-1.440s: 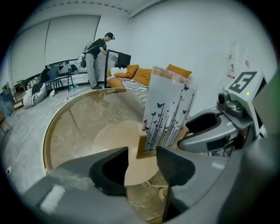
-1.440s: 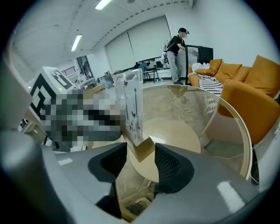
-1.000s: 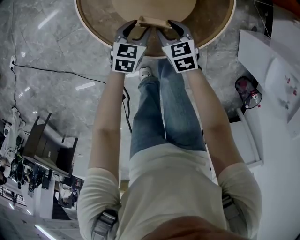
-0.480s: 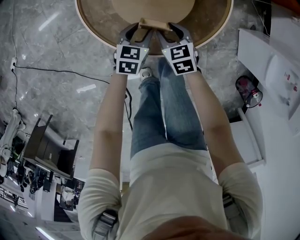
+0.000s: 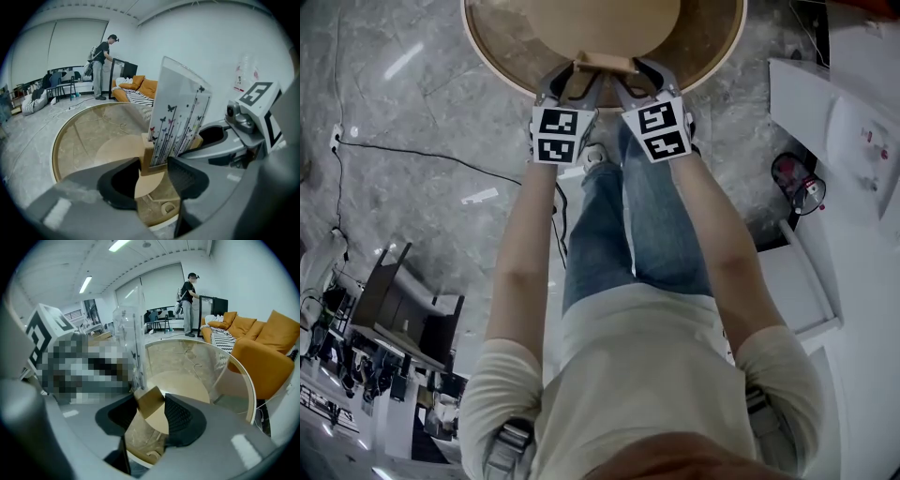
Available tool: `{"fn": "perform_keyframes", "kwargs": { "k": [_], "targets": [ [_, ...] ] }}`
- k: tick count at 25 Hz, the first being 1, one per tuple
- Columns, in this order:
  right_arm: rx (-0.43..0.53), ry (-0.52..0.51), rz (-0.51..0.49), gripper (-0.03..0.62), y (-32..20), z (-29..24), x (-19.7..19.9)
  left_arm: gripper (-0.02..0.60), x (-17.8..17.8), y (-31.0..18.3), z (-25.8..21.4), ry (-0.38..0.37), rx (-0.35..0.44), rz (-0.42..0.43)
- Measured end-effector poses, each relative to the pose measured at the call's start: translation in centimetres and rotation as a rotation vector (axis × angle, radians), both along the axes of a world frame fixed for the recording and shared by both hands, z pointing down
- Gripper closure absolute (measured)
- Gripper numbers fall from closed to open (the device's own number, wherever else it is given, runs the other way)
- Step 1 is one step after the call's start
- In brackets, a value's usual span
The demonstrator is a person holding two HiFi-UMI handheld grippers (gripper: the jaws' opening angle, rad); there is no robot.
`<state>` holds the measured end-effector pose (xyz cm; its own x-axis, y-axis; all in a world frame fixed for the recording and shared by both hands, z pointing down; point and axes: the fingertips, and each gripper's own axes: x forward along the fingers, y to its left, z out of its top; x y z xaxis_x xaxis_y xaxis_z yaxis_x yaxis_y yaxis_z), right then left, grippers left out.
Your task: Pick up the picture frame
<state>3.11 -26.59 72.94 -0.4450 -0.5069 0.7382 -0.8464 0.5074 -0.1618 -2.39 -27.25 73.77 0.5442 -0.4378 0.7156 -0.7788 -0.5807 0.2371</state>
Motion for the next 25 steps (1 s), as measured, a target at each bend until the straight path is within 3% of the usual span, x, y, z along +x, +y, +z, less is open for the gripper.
{"fn": "perform_keyframes", "kwargs": {
  "k": [15, 25],
  "targets": [
    [0.124, 0.015, 0.019, 0.411, 6.1, -9.1, -1.5, 0.391, -1.4, 5.8, -9.3, 0.006, 0.118, 0.014],
    [0.162, 0.040, 0.014, 0.411, 11.3, -14.5, -3.2, 0.391, -3.2, 11.0, -14.4, 0.025, 0.142, 0.005]
  ]
}}
